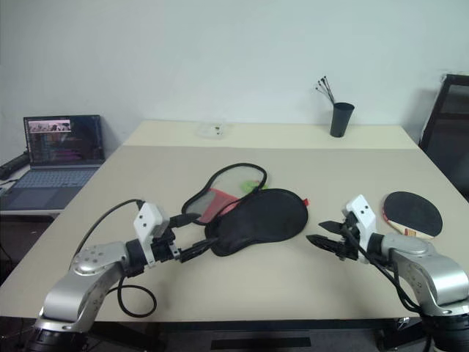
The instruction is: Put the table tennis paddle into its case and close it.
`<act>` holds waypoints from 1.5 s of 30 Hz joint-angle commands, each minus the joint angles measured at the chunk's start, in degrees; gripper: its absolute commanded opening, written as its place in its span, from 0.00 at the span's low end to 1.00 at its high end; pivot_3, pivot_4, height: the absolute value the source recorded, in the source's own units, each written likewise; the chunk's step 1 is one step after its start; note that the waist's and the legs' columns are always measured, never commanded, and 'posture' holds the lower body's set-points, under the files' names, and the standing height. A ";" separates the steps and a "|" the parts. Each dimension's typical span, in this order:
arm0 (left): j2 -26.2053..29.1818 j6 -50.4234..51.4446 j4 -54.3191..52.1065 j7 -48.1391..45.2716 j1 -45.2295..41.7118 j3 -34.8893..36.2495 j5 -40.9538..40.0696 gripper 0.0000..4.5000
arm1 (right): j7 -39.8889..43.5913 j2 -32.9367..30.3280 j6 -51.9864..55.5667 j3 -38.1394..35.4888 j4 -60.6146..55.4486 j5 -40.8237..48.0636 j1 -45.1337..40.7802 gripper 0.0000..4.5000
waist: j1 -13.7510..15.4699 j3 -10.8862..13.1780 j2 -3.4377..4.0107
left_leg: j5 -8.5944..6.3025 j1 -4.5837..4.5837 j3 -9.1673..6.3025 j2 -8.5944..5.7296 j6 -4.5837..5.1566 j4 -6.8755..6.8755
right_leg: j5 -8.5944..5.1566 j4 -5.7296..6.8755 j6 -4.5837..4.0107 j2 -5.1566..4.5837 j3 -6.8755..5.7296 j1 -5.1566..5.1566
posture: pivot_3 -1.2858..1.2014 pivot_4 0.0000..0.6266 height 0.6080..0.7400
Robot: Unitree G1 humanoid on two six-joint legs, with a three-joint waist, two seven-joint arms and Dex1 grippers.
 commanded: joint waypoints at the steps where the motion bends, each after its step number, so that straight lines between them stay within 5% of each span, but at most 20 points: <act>1: 1.87 0.00 -0.11 -2.60 -2.12 2.85 -2.63 1.00 | -3.64 2.10 2.56 -0.84 -2.33 1.88 -1.77 0.67 | 0.00 0.00 0.00 | 0.00 0.00 0.01 0.00 0.00 0.00 | 0.00 0.00 0.00 0.01 0.01 0.00 | 0.52 0.24 1.00; 5: 6.65 -1.40 4.39 -7.94 -3.21 4.58 -2.77 1.00 | -9.75 7.49 5.13 2.26 -1.25 0.59 -3.11 0.67 | -0.35 0.00 0.00 | -0.02 0.01 0.12 0.02 -0.04 -0.01 | 0.00 0.02 -0.01 0.06 0.12 -0.07 | 0.52 0.24 1.00; 11: 8.42 -3.76 11.09 -9.89 -8.25 2.54 -0.10 1.00 | -14.99 10.88 7.44 2.35 2.22 -0.59 -5.19 1.00 | -0.25 0.00 -0.01 | -0.02 -0.04 0.17 0.04 -0.03 0.02 | 0.02 0.09 -0.06 0.27 0.18 -0.15 | 0.52 0.24 1.00; 20: 8.27 -5.44 14.86 -12.24 -12.99 0.79 2.37 1.00 | -24.56 18.07 8.92 0.09 10.27 -3.21 -8.02 1.00 | -0.41 -0.01 -0.02 | -0.02 -0.26 0.38 0.07 -0.03 -0.01 | 0.04 0.26 -0.09 0.33 0.44 -0.57 | 0.52 0.24 1.00; 41: 7.81 -6.90 16.41 -14.17 -14.20 0.42 4.17 1.00 | -29.03 32.73 8.30 3.71 14.06 -4.33 -14.10 1.00 | -1.49 -0.02 -0.03 | -0.01 -0.35 0.57 0.13 -0.02 0.04 | 0.09 0.38 -0.12 0.44 0.73 -0.78 | 0.52 0.24 1.00; 45: 7.36 -7.52 16.38 -13.89 -13.63 0.35 4.35 1.00 | -30.04 33.84 8.82 2.32 14.35 -4.15 -14.04 0.80 | -1.49 -0.02 -0.03 | -0.01 -0.35 0.59 0.13 -0.02 0.04 | 0.10 0.39 -0.12 0.43 0.76 -0.79 | 0.52 0.24 1.00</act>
